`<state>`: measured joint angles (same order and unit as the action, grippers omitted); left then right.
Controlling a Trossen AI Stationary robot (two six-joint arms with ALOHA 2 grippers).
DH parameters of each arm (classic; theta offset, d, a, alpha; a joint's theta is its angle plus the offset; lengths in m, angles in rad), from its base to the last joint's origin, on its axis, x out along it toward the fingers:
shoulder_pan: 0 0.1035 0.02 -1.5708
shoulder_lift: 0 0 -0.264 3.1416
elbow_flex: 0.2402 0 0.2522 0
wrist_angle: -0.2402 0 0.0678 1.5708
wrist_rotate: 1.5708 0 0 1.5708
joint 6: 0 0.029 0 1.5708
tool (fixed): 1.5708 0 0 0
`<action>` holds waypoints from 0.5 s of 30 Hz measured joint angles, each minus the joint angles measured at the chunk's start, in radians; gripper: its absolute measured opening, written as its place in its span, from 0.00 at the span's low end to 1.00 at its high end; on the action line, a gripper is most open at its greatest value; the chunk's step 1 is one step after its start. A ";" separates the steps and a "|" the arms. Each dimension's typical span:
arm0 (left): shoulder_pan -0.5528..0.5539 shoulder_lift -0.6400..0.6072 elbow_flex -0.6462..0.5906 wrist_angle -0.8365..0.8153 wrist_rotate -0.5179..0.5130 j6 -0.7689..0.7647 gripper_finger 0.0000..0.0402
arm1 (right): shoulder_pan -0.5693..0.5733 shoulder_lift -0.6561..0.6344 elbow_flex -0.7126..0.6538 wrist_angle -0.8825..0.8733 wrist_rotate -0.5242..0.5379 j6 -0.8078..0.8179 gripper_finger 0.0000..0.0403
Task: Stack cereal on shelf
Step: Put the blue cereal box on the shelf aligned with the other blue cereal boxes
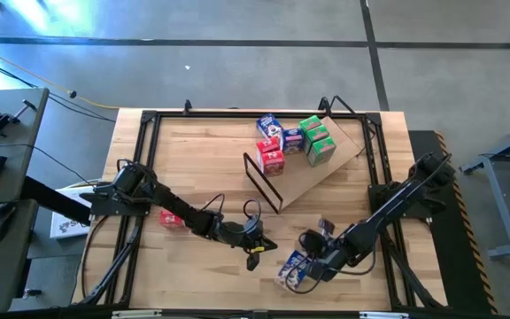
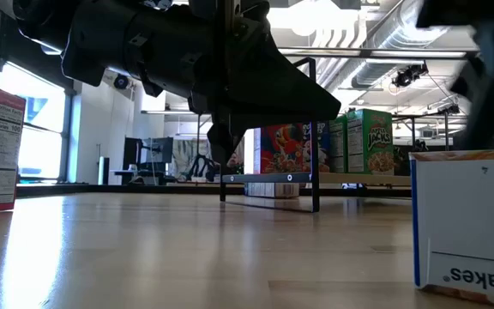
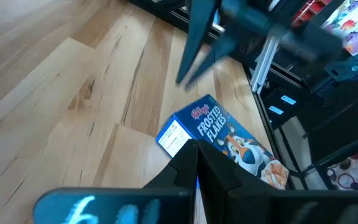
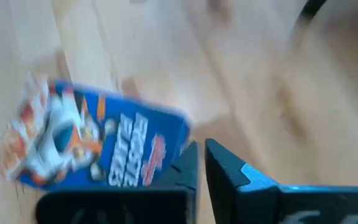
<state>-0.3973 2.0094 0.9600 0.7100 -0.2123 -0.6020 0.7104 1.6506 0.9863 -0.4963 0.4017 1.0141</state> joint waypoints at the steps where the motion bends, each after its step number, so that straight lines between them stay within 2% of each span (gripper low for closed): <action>1: 0.000 0.000 0.000 -0.001 0.000 -0.004 0.00 | -0.004 -0.008 0.023 -0.030 0.016 -0.019 0.03; 3: 0.002 0.000 0.000 0.000 0.011 -0.030 0.00 | -0.003 -0.026 0.075 -0.109 0.016 -0.021 0.03; 5: 0.006 0.000 0.000 -0.006 0.021 -0.071 0.00 | 0.017 -0.033 0.119 -0.183 -0.046 0.026 0.03; 8: 0.017 0.003 0.000 -0.006 0.028 -0.103 0.00 | 0.060 -0.031 0.130 -0.177 -0.133 0.118 0.03; 15: 0.074 0.007 0.000 -0.016 0.050 -0.130 0.00 | 0.116 0.025 0.060 -0.114 -0.093 0.347 0.03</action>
<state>-0.3234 2.0166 0.9600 0.6941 -0.1619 -0.7319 0.8261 1.6755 1.0461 -0.6107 0.3089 1.3615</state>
